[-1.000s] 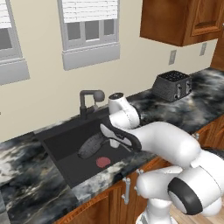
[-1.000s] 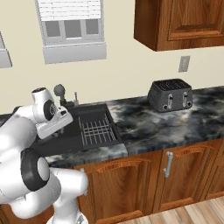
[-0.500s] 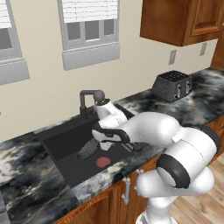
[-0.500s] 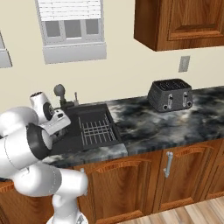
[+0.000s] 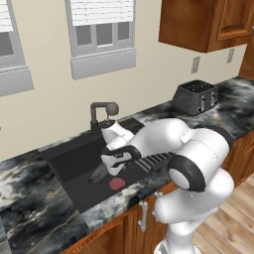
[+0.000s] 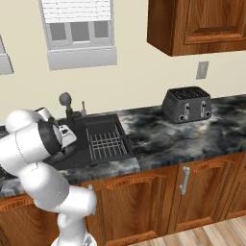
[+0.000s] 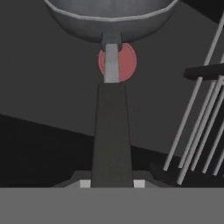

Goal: Move the pot and pan from the stove into the sink.

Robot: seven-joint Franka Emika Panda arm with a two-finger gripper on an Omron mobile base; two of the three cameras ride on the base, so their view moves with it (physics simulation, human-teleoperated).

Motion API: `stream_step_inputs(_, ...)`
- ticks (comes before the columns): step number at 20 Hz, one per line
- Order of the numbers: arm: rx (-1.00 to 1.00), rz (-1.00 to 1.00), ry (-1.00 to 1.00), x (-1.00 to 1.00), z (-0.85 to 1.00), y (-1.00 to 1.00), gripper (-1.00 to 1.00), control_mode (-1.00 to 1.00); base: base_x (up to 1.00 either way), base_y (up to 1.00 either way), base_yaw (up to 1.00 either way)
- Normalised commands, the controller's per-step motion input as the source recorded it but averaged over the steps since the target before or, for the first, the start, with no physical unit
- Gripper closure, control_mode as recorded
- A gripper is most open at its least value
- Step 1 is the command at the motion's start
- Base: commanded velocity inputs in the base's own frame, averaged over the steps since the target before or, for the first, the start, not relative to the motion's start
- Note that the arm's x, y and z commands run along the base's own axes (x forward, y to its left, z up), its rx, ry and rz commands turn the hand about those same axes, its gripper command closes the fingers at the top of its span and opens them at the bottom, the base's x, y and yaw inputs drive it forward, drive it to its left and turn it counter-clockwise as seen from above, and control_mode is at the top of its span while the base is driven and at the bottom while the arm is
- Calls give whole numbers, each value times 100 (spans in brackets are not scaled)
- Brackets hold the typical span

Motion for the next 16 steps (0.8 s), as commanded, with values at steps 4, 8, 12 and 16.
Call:
stream_step_inputs(4,-2,-5,-3,33,-23,18,100,-100,0,0,0)
stream_step_inputs(8,-1,-7,0,33,-10,20,-100,-100,0,0,0)
stream_step_inputs(12,2,-14,-1,7,20,1,-100,-100,0,0,0)
stream_step_inputs(16,7,-20,0,-8,49,-10,-100,-100,0,0,0)
